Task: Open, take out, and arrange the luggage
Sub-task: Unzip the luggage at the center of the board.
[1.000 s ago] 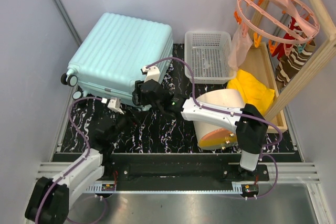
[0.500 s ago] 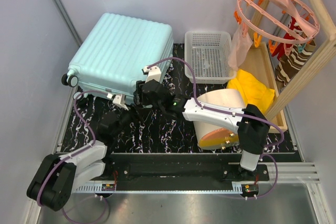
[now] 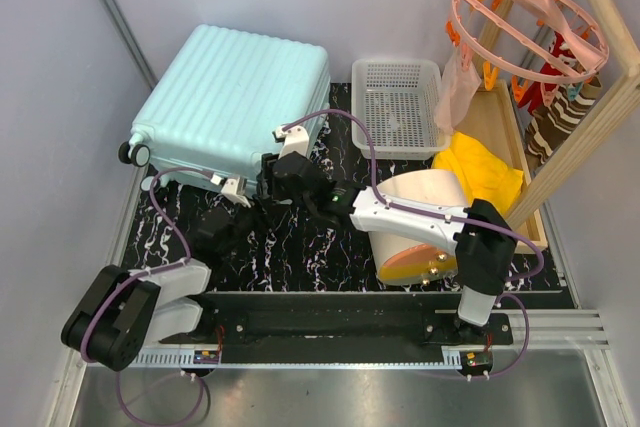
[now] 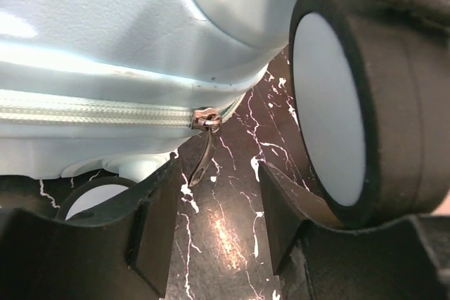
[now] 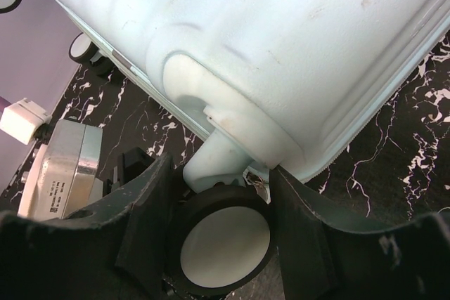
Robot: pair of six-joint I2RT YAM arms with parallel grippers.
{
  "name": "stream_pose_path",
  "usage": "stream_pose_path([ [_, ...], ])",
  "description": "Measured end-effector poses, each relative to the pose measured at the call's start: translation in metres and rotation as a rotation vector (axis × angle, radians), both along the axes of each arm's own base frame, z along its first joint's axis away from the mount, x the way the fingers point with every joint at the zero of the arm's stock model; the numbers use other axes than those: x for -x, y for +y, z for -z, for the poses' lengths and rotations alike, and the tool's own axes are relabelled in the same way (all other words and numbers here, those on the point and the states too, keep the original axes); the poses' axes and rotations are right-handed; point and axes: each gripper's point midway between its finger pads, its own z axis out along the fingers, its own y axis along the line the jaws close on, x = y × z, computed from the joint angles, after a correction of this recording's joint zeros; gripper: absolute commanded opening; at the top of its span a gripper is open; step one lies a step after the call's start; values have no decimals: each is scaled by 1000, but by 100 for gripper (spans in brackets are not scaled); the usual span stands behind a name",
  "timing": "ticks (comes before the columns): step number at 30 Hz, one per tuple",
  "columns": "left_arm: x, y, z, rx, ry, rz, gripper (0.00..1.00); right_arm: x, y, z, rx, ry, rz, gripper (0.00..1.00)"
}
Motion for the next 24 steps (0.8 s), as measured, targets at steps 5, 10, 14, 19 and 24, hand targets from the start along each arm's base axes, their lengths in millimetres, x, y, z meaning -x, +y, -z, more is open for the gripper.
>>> stream_pose_path([
  [5,-1,-6,-2,2,-8,24,33,-3,-3,0,7,-8,6,7],
  [10,0,-14,-9,20,-35,60,4,-4,-4,0,11,-16,10,4],
  [14,-4,-9,-1,20,-5,25,0,-4,-7,-2,13,-27,13,3],
  [19,-4,-8,0,31,13,9,0,-4,-9,-2,16,-35,12,2],
  [24,-2,-5,-2,38,10,-3,0,-4,-9,-2,14,-38,13,2],
])
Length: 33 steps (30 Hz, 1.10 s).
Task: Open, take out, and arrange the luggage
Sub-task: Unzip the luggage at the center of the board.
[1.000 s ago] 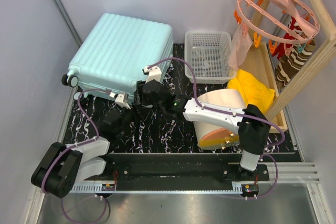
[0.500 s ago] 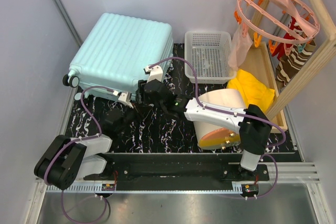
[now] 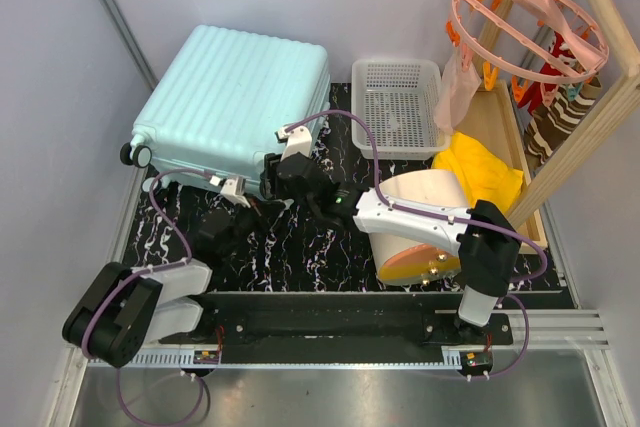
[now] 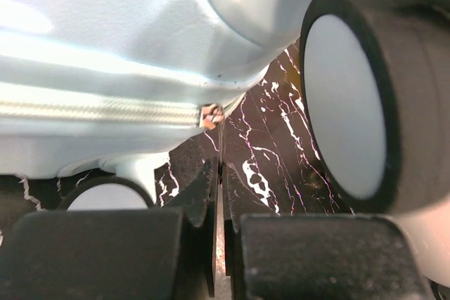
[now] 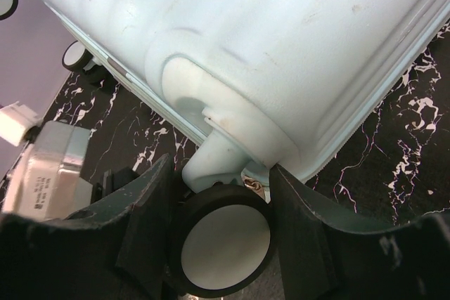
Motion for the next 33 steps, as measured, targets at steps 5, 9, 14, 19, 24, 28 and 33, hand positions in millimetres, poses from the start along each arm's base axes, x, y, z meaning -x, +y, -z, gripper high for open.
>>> stream_pose_path([
  [5,5,21,-9,39,-28,-65,0,0,-2,0,-3,-6,5,1],
  [9,-2,50,-36,86,-106,-162,0,1,-4,0,-2,-7,4,1],
  [14,-8,78,-49,85,-152,-260,0,0,-6,0,9,-11,7,1],
  [19,-5,78,-46,32,-167,-227,41,1,-6,0,10,-11,7,1],
  [24,11,43,-40,-13,-185,-61,68,1,-6,0,10,-11,7,1],
  [28,21,15,-39,-4,-197,43,73,1,-6,0,10,-11,6,1],
  [33,15,11,-13,-26,-127,52,77,1,-7,-1,8,-11,6,1],
])
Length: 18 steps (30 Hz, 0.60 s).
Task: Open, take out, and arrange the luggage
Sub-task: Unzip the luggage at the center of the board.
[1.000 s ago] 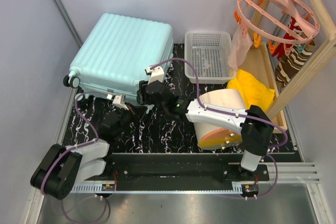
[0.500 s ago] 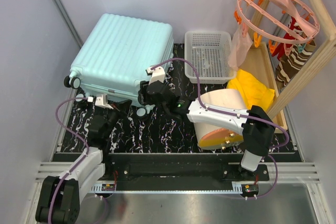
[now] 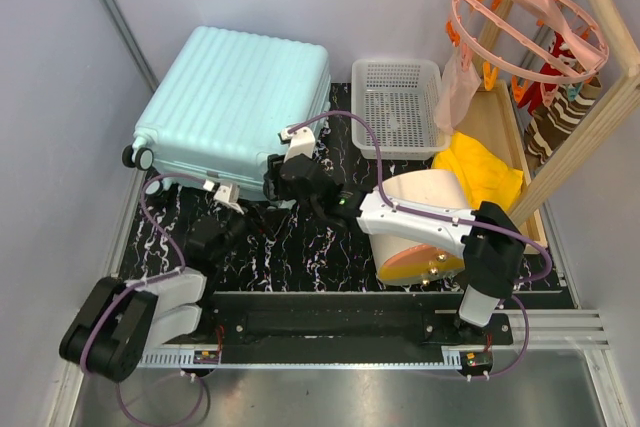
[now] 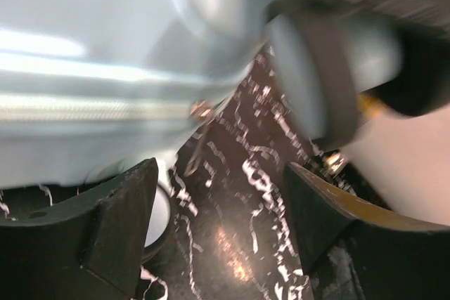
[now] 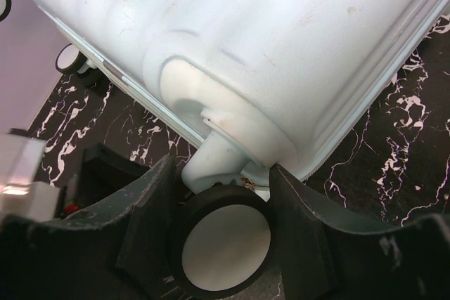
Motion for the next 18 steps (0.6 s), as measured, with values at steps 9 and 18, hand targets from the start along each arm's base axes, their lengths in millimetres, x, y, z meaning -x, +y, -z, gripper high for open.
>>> stream_pose_path([
  [9,-11,-9,16,-6,43,13,77,3,-8,-2,12,-2,1,1],
  [18,-15,-31,11,12,37,61,76,3,-9,-2,19,-3,-1,1],
])
